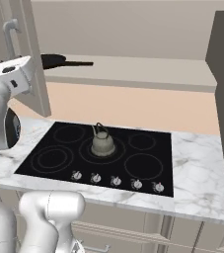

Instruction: Pick the pan from the cabinet and place it on the stove. Then turn on the stove burner for the pan.

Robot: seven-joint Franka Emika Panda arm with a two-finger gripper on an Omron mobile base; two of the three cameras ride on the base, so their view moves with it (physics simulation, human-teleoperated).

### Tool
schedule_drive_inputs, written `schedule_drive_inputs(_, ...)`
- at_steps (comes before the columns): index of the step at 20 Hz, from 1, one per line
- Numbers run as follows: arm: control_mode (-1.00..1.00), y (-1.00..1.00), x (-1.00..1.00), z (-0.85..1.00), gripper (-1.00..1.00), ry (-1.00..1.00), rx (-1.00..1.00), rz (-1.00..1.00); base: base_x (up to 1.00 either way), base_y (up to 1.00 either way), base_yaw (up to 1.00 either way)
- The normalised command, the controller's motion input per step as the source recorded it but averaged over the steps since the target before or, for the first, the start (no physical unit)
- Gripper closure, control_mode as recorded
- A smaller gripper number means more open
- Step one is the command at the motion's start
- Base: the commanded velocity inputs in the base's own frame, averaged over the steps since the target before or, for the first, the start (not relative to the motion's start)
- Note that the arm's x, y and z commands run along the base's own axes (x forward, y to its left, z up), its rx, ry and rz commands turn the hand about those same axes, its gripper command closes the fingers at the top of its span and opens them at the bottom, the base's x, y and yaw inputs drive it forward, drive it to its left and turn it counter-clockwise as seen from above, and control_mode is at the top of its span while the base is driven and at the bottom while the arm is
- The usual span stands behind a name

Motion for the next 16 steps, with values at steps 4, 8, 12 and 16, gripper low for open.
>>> schedule_drive_inputs(4,-1.00,0.40,-0.63,-0.01,-1.00,-0.03,0.00,0.14,0.00,0.00,0.00)
schedule_drive_inputs(8,-1.00,-0.02,-0.73,0.00,-1.00,-0.05,0.01,0.09,0.00,0.00,0.00)
schedule_drive_inputs(12,-1.00,-0.31,-0.87,0.00,-1.00,-0.07,0.04,0.02,0.00,0.00,0.00)
schedule_drive_inputs(16,-1.00,-0.55,-0.82,0.00,-1.00,-0.07,0.08,0.00,0.00,0.00,0.00)
